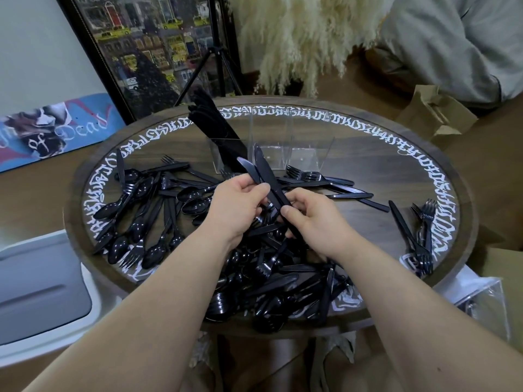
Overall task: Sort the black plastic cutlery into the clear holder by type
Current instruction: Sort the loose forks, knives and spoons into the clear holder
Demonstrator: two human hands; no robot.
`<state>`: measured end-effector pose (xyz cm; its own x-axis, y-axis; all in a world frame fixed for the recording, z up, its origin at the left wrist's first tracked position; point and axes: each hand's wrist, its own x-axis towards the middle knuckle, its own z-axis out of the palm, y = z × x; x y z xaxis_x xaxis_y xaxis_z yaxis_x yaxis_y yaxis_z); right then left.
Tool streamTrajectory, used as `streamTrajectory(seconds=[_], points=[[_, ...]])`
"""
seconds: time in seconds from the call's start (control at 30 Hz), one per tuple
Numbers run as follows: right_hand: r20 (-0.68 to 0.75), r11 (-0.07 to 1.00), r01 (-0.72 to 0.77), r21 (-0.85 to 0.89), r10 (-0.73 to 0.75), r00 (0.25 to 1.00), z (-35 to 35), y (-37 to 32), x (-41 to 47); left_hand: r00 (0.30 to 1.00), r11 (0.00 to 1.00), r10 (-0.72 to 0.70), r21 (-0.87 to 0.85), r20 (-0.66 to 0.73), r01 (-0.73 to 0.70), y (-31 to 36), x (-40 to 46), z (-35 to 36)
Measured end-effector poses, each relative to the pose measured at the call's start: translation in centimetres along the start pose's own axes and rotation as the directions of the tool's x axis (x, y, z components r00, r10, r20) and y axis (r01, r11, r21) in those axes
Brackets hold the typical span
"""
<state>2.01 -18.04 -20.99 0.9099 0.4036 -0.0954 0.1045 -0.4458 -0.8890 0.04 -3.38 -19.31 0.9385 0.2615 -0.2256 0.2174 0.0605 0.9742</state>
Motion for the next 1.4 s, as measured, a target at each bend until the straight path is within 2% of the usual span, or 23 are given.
streamTrajectory(seconds=[0.17,0.3,0.4,0.6,0.8,1.0,1.17,1.4], points=[[-0.074,1.0,0.006,-0.027,-0.008,0.997,0.3,-0.1,0.0,0.999,1.0,0.011,-0.008,-0.044,-0.012,0.2,0.0,0.0],[-0.155,0.986,0.047,-0.162,-0.072,0.985,0.4,-0.2,0.1,0.998,1.0,0.018,-0.019,-0.059,-0.019,0.2,0.1,0.0],[-0.212,0.98,0.025,-0.199,-0.068,0.975,0.1,-0.4,0.1,0.998,1.0,0.012,0.01,-0.062,-0.011,0.1,0.1,-0.1],[-0.168,0.995,-0.02,-0.097,0.003,0.986,-1.1,-0.8,-0.1,0.986,1.0,-0.013,-0.005,-0.169,0.012,0.0,0.5,-0.7],[0.033,0.941,0.051,-0.335,-0.043,0.999,-1.2,-0.4,-0.2,0.972,0.997,-0.02,-0.08,-0.233,0.001,0.3,0.8,-1.1],[-0.098,0.895,0.083,-0.438,-0.14,0.985,-1.5,-0.4,0.1,0.973,0.999,-0.015,-0.047,-0.229,0.004,0.2,0.8,-1.1],[-0.013,0.939,0.02,-0.343,-0.026,1.0,-1.6,-0.3,-0.3,0.979,1.0,0.003,-0.027,-0.205,-0.008,0.1,0.7,-0.9],[-0.041,0.978,0.031,-0.208,-0.04,0.998,-1.7,-0.3,-0.3,0.978,0.997,-0.038,-0.076,-0.205,0.022,0.1,0.8,-0.9]])
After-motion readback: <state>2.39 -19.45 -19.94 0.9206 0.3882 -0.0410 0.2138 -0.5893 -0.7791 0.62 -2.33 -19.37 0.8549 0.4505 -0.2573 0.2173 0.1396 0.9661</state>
